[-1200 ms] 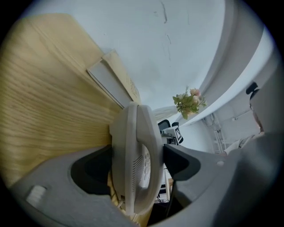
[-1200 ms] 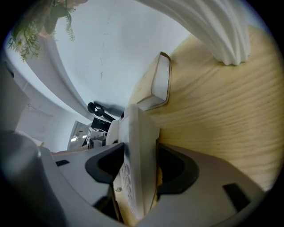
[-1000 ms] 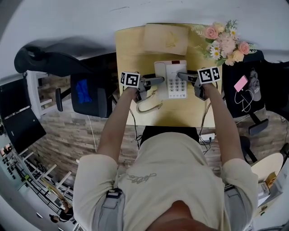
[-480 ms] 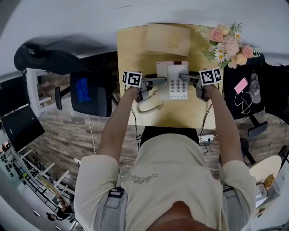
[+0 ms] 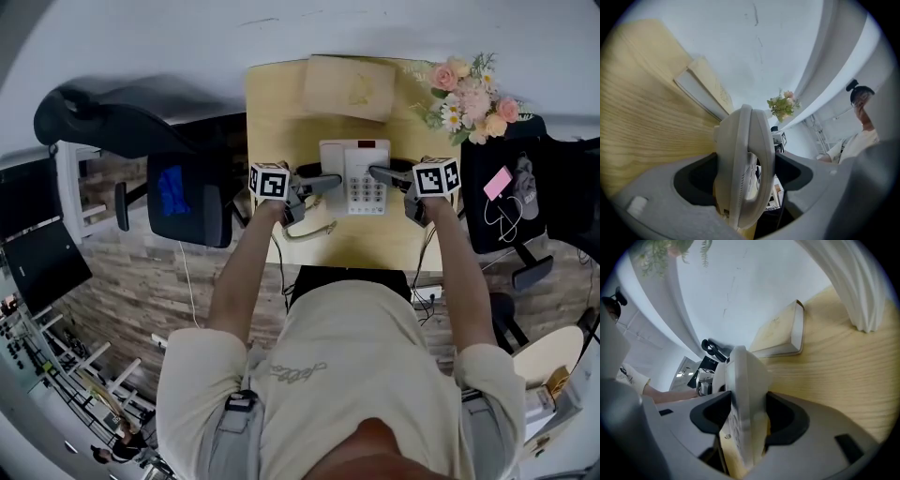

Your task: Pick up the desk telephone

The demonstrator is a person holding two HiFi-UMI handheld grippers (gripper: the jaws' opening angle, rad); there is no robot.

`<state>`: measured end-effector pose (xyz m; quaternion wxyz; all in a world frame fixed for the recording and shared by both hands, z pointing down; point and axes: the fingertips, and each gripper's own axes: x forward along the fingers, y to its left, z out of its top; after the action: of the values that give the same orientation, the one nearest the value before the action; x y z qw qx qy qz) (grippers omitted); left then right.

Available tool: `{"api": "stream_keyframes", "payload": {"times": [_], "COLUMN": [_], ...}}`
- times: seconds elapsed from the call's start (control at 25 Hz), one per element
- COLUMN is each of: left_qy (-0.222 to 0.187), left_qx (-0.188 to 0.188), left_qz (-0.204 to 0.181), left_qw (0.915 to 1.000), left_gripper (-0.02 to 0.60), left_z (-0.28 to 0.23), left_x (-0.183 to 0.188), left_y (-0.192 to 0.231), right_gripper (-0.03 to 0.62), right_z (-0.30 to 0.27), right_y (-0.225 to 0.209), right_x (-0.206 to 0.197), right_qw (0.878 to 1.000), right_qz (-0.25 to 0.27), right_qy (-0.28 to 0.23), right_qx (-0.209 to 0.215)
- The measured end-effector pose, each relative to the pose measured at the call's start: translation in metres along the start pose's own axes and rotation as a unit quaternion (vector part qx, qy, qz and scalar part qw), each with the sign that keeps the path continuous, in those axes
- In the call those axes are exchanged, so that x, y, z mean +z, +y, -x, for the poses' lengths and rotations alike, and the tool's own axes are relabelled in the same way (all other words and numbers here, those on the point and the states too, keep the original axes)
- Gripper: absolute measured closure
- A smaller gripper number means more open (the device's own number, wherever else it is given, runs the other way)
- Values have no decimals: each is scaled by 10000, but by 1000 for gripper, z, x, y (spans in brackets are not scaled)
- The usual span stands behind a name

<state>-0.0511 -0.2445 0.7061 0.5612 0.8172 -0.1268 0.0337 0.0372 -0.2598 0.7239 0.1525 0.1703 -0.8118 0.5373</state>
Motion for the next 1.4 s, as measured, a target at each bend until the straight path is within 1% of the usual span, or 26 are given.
{"api": "stream_keyframes", "payload": {"times": [0.24,0.4,0.64,0.84,1.0,1.16,1.32,1.4], "left_qy": [-42,-128,-327,-494,-602,-773,-784,-871], "left_qx": [3,43,52,10,-59,-166,-200,-247], "left_qz": [-642,-956,-1536,-2085,-2445,-2741,-3092,-3200], "left_qw": [9979,9953,9876,9768,9678,9584,9476,9431], "left_gripper": [209,209,209,209,209,209,209,209], "left_z": [15,25,42,54,60,67,72,76], "left_x": [0,1,10,28,45,63,79,85], "left_y": [-47,-79,-131,-179,-214,-245,-270,-282], "right_gripper": [370,370,368,368,368,368,368,368], "right_z": [18,32,53,76,95,111,123,129], "right_y": [47,77,128,173,204,233,257,269], "right_x": [4,5,15,33,53,71,87,93], "right_qw": [9983,9957,9886,9797,9696,9603,9500,9461], "right_qz": [550,824,1286,1736,2092,2364,2682,2765], "right_qy": [-213,-420,-783,-998,-1265,-1476,-1590,-1678], "right_qx": [27,33,16,11,-39,-90,-166,-162]}}
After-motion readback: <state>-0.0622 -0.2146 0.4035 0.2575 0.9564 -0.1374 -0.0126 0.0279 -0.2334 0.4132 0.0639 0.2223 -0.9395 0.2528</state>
